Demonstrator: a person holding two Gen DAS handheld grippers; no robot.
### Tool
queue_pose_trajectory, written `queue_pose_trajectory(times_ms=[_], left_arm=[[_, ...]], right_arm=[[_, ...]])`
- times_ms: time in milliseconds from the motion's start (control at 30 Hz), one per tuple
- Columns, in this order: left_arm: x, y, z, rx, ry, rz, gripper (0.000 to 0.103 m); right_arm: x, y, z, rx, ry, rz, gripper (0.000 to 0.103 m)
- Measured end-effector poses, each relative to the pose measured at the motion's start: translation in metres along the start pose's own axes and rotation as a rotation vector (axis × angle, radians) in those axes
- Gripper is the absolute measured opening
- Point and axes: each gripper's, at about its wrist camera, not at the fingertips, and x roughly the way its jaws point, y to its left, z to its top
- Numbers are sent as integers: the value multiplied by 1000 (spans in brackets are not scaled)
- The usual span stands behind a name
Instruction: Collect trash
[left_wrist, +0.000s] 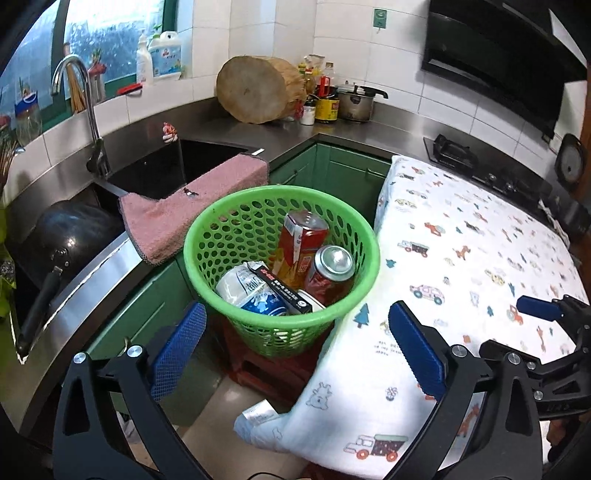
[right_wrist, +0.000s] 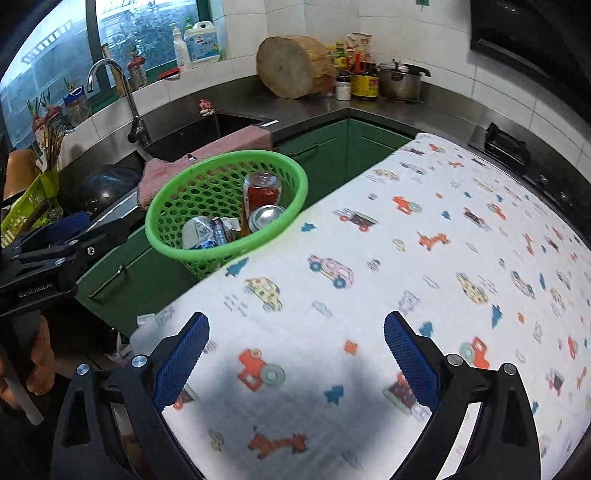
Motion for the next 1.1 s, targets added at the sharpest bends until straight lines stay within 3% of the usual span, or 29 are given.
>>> queue_pose_trajectory(times_ms=[733,1100], left_arm=[[-23,-18,-32,64,-36,79,98],[-27,-19,-45,77,-20,54,98]], right_arm=[[-26,-26,-39,132,-31,-6,94],[-27,-23,-43,129,-28,7,94]])
